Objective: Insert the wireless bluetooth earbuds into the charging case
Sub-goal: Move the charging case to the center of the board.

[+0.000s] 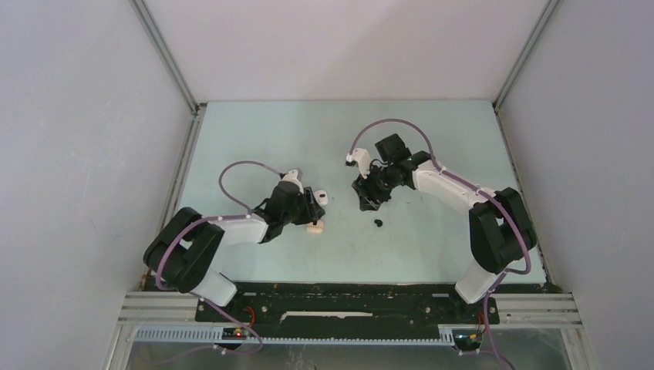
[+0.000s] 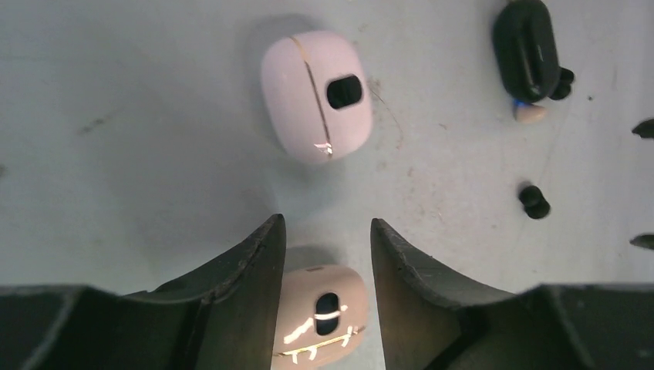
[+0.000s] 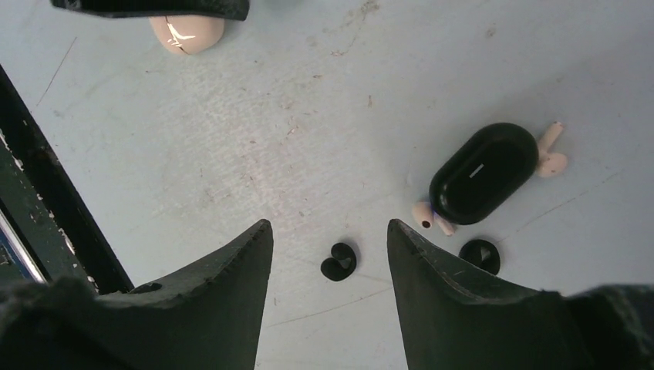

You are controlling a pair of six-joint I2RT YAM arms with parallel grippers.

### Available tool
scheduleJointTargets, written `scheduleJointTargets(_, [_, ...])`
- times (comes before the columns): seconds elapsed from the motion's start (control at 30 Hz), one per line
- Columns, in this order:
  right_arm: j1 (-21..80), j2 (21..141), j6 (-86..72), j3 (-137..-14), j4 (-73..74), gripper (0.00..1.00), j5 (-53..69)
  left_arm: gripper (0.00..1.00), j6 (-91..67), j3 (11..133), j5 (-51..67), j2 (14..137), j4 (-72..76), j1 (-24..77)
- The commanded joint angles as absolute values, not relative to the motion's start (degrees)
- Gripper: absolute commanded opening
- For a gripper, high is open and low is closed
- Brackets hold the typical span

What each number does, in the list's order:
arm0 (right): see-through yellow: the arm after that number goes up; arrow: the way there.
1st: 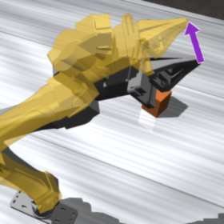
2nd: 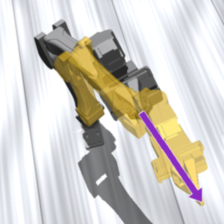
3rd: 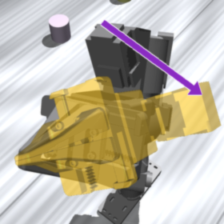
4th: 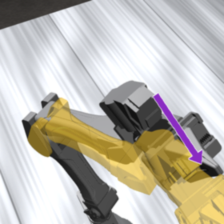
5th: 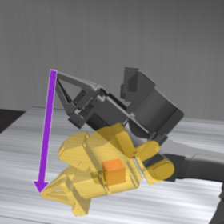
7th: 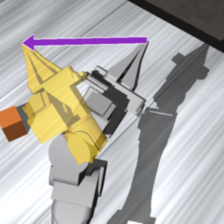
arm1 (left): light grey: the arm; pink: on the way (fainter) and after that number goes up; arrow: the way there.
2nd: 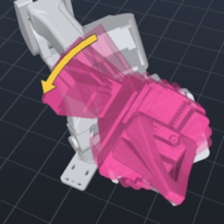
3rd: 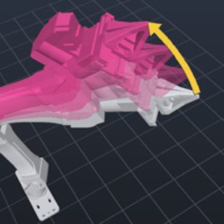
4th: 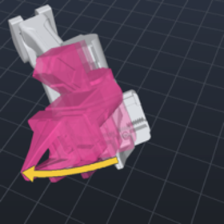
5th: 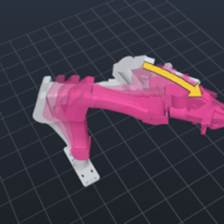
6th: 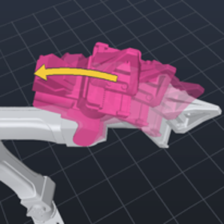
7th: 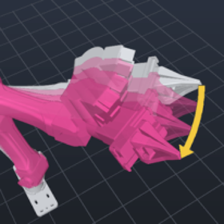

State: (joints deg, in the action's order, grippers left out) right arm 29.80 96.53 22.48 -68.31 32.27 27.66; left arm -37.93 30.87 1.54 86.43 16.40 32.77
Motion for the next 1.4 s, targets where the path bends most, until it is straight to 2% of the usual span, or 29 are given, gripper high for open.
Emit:
scheduleJointTargets(0.0, [27.2, 92.6, 23.0, -69.4, 33.1, 0.60, 28.4, 0.51, -44.7, 29.1, 2.5, 86.1, 19.1, 36.6])
scheduleJointTargets(0.23, [23.1, 91.5, 22.6, -67.6, 32.9, 0.60, 31.7, 0.51, -46.8, 30.0, 0.2, 86.4, 17.4, 46.1])
scheduleJointTargets(0.4, [23.4, 90.6, 24.1, -66.4, 33.2, 0.60, 35.1, 0.51, -46.2, 25.4, -5.5, 82.8, 24.9, 49.6])
scheduleJointTargets(0.53, [26.1, 90.6, 25.4, -65.7, 33.1, 0.60, 35.6, 0.52, -45.3, 20.6, -16.9, 69.2, 21.2, 49.9])
scheduleJointTargets(0.6, [28.3, 91.1, 26.1, -65.7, 33.0, 0.60, 34.9, 0.52, -44.8, 19.4, -27.2, 60.2, 14.1, 50.4])
scheduleJointTargets(0.7, [32.6, 91.7, 27.9, -65.7, 33.8, 0.60, 34.2, 0.52, -43.2, 19.2, -33.7, 49.6, 3.6, 50.5])
scheduleJointTargets(0.83, [38.2, 93.1, 31.5, -66.3, 37.5, 0.56, 38.7, 0.52, -43.2, 19.3, -34.4, 41.0, -7.9, 50.4])
scheduleJointTargets(1.03, [47.2, 97.1, 33.7, -66.6, 39.7, 0.41, 41.4, 0.55, -45.3, 17.4, -36.6, 38.4, -14.7, 50.4])
scheduleJointTargets(1.17, [51.4, 101.1, 33.8, -66.7, 39.8, 0.37, 40.8, 0.65, -45.5, 15.7, -37.3, 41.9, -12.1, 48.2])
scheduleJointTargets(1.37, [52.2, 107.8, 28.6, -69.3, 38.2, 0.34, 39.5, 0.66, -43.6, 12.2, -28.4, 43.9, -1.8, 39.7])
